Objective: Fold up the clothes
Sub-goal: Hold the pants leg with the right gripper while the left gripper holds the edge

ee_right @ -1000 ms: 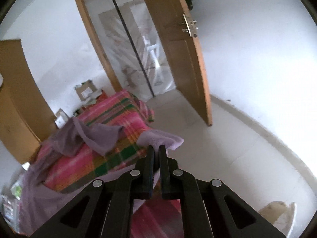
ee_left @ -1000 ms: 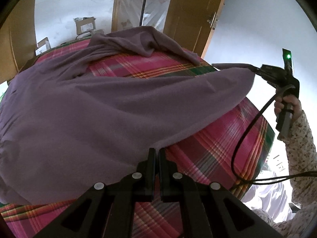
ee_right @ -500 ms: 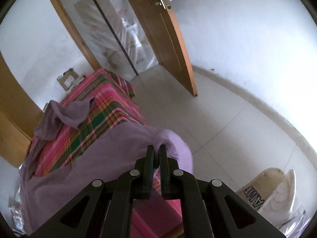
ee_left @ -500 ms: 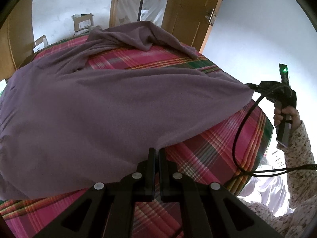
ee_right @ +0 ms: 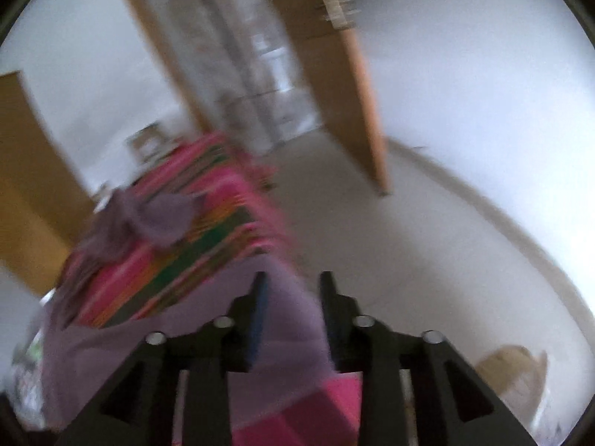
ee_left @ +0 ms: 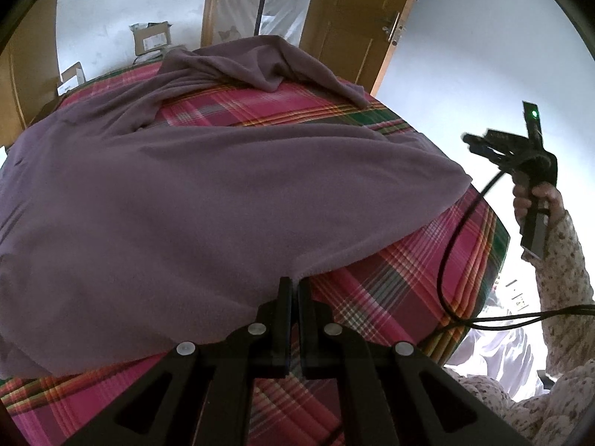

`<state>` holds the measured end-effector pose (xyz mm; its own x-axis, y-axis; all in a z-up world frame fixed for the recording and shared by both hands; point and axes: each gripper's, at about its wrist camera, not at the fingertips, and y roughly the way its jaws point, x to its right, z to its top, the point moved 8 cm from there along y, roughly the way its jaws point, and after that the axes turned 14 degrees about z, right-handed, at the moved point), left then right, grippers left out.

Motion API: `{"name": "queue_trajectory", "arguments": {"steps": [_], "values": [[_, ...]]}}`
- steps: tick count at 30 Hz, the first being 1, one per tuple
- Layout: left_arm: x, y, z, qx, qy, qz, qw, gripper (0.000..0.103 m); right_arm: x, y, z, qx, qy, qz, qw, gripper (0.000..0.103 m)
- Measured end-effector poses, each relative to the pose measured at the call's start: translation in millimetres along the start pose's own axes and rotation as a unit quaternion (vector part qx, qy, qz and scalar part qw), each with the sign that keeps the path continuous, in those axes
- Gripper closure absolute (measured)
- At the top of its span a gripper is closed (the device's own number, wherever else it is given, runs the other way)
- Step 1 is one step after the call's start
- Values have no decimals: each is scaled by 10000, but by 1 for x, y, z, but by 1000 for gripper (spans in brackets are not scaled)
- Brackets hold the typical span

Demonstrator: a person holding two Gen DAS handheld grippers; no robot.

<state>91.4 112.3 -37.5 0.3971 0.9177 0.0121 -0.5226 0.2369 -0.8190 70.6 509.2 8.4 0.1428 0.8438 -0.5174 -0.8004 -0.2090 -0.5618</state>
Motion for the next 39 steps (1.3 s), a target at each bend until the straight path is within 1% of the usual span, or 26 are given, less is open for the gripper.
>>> {"name": "queue_trajectory", "arguments": {"steps": [1,5,12,14,15,16,18,19,23,24,27,28,30,33,38,39], "values": [[-1,0,0,-6,-18,-11,10000,100,-5,11,1,-143,-68,154,9998,72],[-1,1,-1,-20,-65,-45,10000,100,-4,44,6,-552,-91,92,9984,72],[-2,8,-1,-142,-158,-149,9997,100,2,71,6,-852,35,222,9961,72],[-3,9,-1,-172,-183,-172,9995,100,6,70,6,-812,51,156,9966,79],[-3,10,-2,-186,-184,-174,9995,100,8,70,7,-785,59,100,9968,90],[-3,11,-2,-200,-185,-175,9995,100,11,71,7,-757,72,79,9971,97],[-3,12,-2,-208,-186,-178,9995,100,14,71,8,-708,98,72,9974,100],[-3,13,-2,-211,-187,-180,9994,100,14,71,8,-688,109,86,9975,101],[-3,13,-1,-218,-185,-186,9994,100,5,65,15,-500,-219,-61,9985,102],[-3,13,-1,-221,-187,-185,9994,100,3,62,20,-383,-225,-69,9990,102],[-4,13,-2,-224,-215,-206,9993,100,3,62,33,-226,-195,-72,9995,102],[-4,13,-2,-226,-224,-208,9993,100,4,63,37,-187,-165,-120,9996,103],[-4,13,-1,-225,-221,-216,9993,100,9,65,46,-155,-236,-364,9989,103],[-3,13,-2,-217,-214,-222,9993,100,19,72,45,-305,27,-367,9989,103],[-4,13,-2,-230,-252,-258,9991,100,19,76,36,-437,125,-196,9988,101],[-3,13,-2,-228,-255,-261,9991,100,17,76,34,-449,90,-236,9987,99]]}}
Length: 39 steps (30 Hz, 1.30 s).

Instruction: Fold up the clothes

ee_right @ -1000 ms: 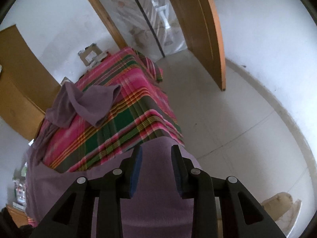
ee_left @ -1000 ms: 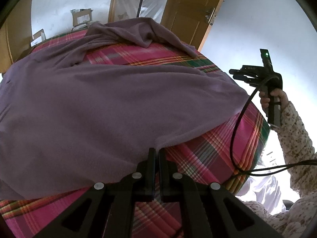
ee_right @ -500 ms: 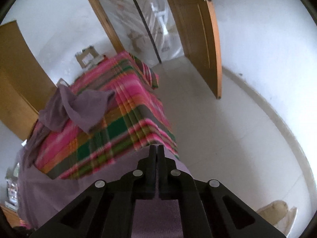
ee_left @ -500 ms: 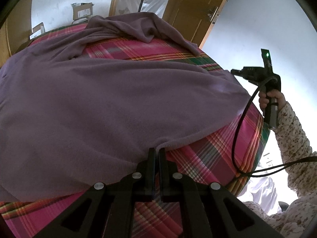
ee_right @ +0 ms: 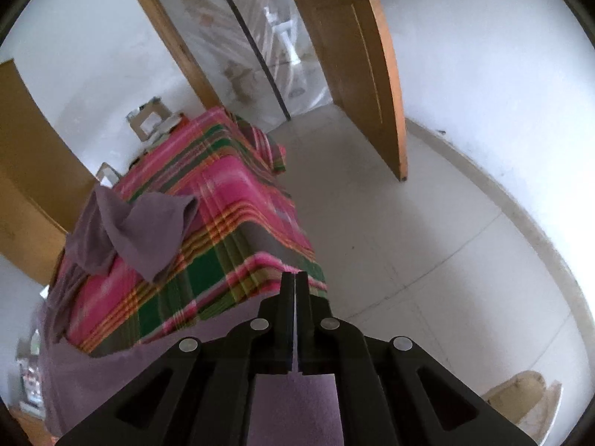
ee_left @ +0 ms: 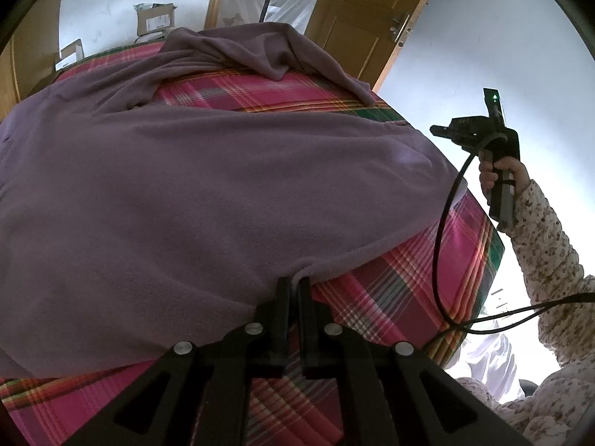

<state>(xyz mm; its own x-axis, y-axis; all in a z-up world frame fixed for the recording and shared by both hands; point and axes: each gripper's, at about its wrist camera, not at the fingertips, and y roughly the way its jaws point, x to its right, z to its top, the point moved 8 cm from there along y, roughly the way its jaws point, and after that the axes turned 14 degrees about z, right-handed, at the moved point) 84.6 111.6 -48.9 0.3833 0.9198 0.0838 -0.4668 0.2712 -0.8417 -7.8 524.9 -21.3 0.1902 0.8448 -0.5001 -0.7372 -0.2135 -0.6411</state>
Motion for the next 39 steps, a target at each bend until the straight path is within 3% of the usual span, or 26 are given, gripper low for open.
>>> {"name": "queue_trajectory", "arguments": {"steps": [8,12,16,24,32,34,38,39], "values": [[-11,-18,-2,166,-227,-94,9996,94,-39,-13,-11,-37,-287,518,9982,94],[-42,-41,-4,429,-564,87,9975,90,-80,-33,-11,62,-828,820,9932,91],[-96,-65,-13,572,-1235,576,9890,86,-131,-49,-18,-9,-1392,1303,9816,86],[-189,-105,-56,546,-2512,1180,9592,80,-260,-77,-63,-398,-2681,2612,9264,75],[-241,-102,-89,389,-3667,940,9247,72,-335,-25,-167,-1487,-3441,2931,8796,75],[-250,-101,-95,391,-3914,854,9154,71,-351,-14,-197,-1696,-3667,2996,8643,75],[-266,-97,-102,335,-4441,539,8937,67,-384,-5,-258,-2074,-4275,3176,8206,74],[-268,-97,-101,371,-4483,487,8918,67,-390,-2,-269,-2102,-4407,3177,8128,74]]}}
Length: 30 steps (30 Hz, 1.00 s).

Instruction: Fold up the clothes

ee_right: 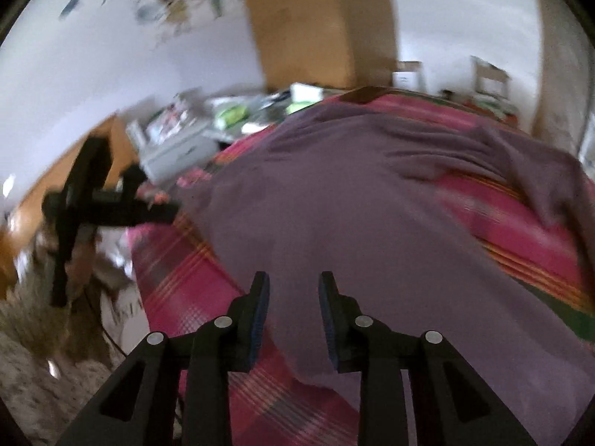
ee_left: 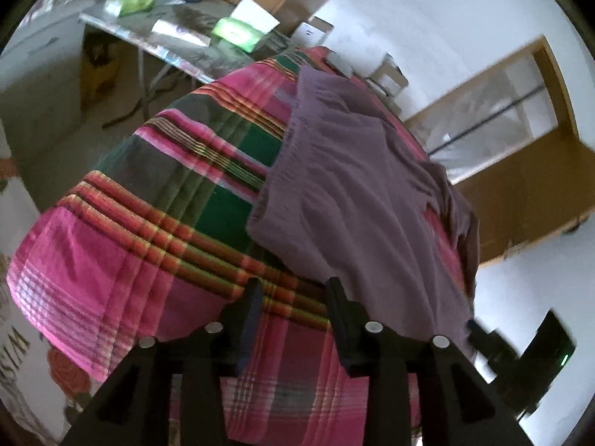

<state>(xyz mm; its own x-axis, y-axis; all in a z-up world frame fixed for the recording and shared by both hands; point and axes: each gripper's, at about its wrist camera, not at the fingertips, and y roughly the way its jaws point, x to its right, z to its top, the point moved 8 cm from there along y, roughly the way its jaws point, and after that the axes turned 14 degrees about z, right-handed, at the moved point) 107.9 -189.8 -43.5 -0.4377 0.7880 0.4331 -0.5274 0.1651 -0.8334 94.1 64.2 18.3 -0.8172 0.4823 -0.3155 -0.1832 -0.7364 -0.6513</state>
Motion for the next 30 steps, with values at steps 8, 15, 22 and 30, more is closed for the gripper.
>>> {"name": "queue_trajectory", "arguments": {"steps": [8,15,22,30], "values": [[-7,15,13,-168,-413,-221,9988,64,-33,68,-1,-542,-636,-6,9965,69],[-6,24,22,-259,-707,-520,9958,65,-44,100,3,-744,-835,-33,9937,55],[-5,20,27,-92,-769,-805,9937,92,-58,129,13,-826,-1084,-125,9906,55],[-4,1,40,68,-962,-1209,9880,93,-67,145,26,-663,-1322,-583,9873,55]]}}
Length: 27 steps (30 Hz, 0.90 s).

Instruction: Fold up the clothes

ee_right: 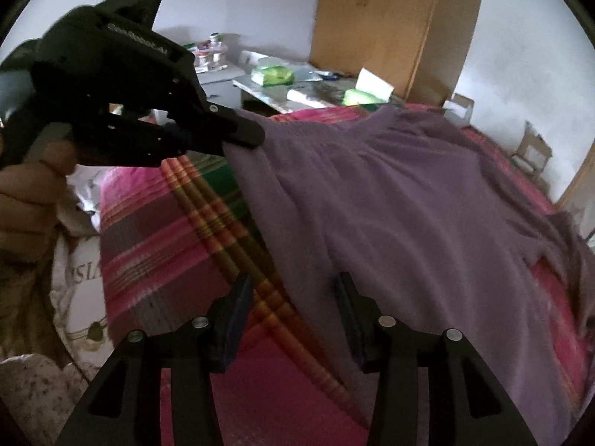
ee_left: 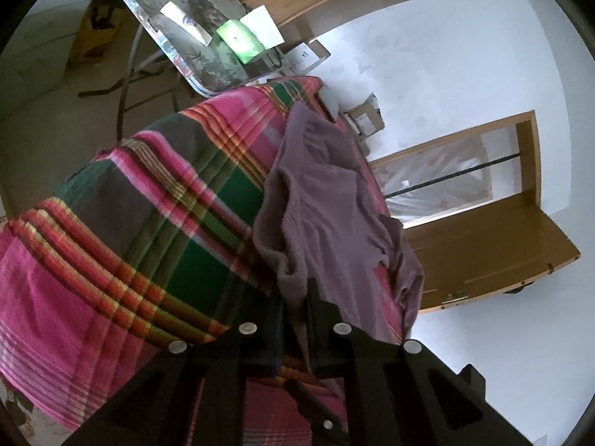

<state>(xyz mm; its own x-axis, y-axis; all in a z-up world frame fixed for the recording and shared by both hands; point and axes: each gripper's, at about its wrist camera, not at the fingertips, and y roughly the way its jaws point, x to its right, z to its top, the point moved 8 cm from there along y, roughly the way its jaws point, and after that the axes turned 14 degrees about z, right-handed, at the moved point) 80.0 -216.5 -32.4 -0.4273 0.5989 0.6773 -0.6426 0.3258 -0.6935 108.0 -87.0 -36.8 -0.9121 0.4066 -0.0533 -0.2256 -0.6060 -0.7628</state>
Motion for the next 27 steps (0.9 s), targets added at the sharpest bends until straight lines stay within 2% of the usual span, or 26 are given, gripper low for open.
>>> {"name": "queue_trajectory", "arguments": {"steps": [5,9,10,16,20,27], "values": [[-5,-6,0,-36,-37,-124,9999,93,1,5,4,-68,-97,-430,9990,57],[-12,-9,-1,-47,-83,-146,9998,94,2,8,6,-146,-127,-709,9973,93],[-14,-10,0,-32,-70,-145,9999,94,2,8,7,-134,-97,-735,9972,97],[-21,-27,1,189,5,-165,9997,94,-17,-4,11,-57,-216,-627,9978,99],[-29,-37,-2,197,-6,-142,9997,95,-32,-11,14,-61,-335,-583,9977,99],[-44,-55,-9,257,37,12,9997,94,-54,-20,17,114,-253,-209,9994,100]]}}
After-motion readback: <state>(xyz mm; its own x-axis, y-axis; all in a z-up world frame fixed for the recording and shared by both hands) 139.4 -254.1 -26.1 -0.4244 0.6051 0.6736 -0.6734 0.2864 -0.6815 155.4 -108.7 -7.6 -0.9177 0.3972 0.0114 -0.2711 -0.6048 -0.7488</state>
